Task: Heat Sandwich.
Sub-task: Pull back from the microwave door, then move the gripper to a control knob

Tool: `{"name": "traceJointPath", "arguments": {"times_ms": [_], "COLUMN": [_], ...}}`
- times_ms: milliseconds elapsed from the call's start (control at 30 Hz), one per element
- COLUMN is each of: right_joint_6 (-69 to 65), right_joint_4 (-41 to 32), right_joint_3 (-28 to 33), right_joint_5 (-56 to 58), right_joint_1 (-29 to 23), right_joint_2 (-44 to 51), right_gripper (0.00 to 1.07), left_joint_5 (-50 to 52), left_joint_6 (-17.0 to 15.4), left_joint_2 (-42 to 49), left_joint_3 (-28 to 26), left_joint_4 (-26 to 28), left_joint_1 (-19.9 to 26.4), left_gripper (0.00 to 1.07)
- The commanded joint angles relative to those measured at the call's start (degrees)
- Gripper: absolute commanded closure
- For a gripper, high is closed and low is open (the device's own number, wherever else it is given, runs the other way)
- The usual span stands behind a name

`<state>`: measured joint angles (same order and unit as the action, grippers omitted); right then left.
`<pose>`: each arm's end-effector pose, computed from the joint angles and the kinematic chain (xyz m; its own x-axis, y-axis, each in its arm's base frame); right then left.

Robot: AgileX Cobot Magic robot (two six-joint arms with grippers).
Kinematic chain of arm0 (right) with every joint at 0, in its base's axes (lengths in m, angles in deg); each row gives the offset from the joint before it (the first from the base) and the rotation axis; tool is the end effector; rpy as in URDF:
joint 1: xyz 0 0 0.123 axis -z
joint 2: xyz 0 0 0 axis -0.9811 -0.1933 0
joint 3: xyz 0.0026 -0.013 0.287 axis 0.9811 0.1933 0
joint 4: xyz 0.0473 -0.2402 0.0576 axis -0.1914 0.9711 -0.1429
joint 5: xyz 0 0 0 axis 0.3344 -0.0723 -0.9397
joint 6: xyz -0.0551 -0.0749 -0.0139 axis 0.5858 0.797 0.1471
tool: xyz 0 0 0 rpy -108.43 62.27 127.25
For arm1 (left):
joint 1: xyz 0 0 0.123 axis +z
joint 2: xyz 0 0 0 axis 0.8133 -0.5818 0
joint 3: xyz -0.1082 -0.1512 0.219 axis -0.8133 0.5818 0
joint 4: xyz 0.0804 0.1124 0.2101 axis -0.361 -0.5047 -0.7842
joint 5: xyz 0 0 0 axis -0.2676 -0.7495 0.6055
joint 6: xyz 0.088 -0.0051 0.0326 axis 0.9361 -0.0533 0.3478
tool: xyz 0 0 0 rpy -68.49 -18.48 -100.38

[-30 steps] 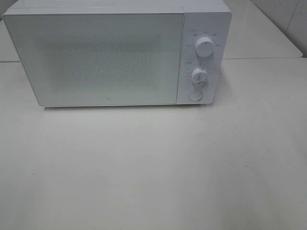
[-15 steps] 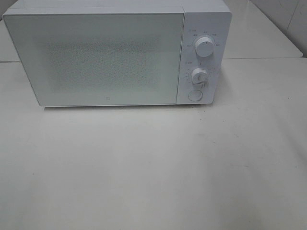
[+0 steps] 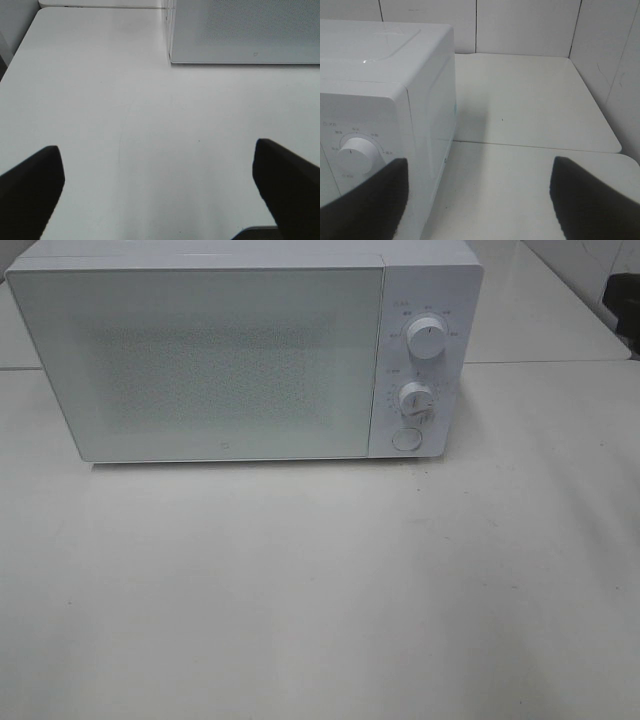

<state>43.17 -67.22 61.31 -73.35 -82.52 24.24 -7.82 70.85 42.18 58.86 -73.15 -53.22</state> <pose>0.2172 0.0169 0.2791 -0.0961 -0.0408 -0.9945 -0.0979 0.9947 -0.0313 -0.0086 -0.0063 0.2792 -0.4554 -0.0212 -0.8900 0.0319 0.9987 -0.0401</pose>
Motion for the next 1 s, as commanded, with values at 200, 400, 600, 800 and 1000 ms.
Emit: {"name": "traceJointPath", "arguments": {"times_ms": [200,400,600,800,1000], "right_joint_6": [9.74,14.95,21.6,25.04,25.04], "right_joint_4": [-9.68,-16.79,-27.04,-36.67,-40.74], "right_joint_3": [5.1,7.62,9.0,9.0,9.0], "right_joint_5": [-13.06,-19.71,-26.7,-35.07,-41.25], "right_joint_1": [0.23,-2.12,-11.46,-19.71,-26.93], "right_joint_2": [-7.1,-10.03,-14.73,-19.71,-24.41], "right_gripper": [0.32,0.32,0.32,0.32,0.32], "left_joint_5": [0.74,0.74,0.74,0.74,0.74], "left_joint_6": [-0.11,-0.11,-0.06,-0.06,-0.06], "left_joint_2": [1.32,1.32,1.32,1.32,1.32], "left_joint_3": [0.11,0.11,0.11,0.11,0.11], "left_joint_4": [0.46,0.46,0.46,0.46,0.46], "left_joint_1": [0.17,0.17,0.17,0.17,0.17], "left_gripper": [0.09,0.09,0.09,0.09,0.09]}}
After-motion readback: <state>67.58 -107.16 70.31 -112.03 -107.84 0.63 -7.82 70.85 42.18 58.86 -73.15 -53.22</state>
